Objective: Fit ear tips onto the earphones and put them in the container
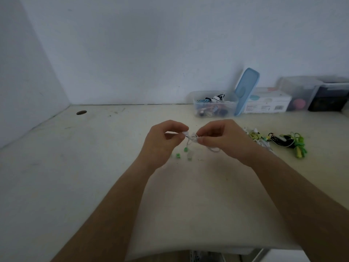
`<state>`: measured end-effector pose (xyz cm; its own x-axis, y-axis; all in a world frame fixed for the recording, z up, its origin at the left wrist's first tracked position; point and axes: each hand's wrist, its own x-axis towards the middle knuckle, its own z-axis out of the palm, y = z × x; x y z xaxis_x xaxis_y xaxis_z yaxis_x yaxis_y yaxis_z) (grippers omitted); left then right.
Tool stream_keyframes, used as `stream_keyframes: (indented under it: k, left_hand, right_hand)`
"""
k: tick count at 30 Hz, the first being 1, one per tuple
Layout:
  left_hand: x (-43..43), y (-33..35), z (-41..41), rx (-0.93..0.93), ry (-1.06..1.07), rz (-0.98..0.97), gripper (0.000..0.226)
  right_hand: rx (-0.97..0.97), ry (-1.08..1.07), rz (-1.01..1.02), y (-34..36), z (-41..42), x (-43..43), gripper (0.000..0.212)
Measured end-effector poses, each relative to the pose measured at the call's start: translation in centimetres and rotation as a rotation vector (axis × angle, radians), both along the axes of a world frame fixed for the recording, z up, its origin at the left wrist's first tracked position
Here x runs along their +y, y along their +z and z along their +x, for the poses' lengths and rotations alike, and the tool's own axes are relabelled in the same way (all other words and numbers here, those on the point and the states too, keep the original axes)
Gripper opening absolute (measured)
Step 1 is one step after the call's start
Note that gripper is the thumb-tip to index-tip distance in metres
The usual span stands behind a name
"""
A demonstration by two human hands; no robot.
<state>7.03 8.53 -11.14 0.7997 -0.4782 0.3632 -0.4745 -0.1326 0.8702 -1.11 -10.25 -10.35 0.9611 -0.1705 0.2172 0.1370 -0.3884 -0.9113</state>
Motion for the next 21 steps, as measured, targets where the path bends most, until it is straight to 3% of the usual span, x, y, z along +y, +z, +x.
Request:
stream_keyframes:
  k: [5,15,18,21]
  left_hand:
    - [-0.8,1.3,-0.2,0.189,-0.03,-0.161,0.011]
    - [-6.2,6.2,1.6,0.692,-0.207,-0.351,0.021]
    - [-9.0,7.4,3.7,0.724,-0.24,-0.353,0.019]
    - [-11.7,7.8,6.4,0.637,-0.183,-0.303,0.017]
  right_hand:
    - [-0.062,-0.022,0.095,1.3,0.6,-0.3,0.009]
    - [-0.156,-0.274,0.211,6.1,4.1,-3.5,0.012]
    - [-0.162,-0.343,0.223,7.2,5.9,-5.6,0.007]
    - [-0.142,-0.425,0.183,7.7,8.3,-8.2,0.007]
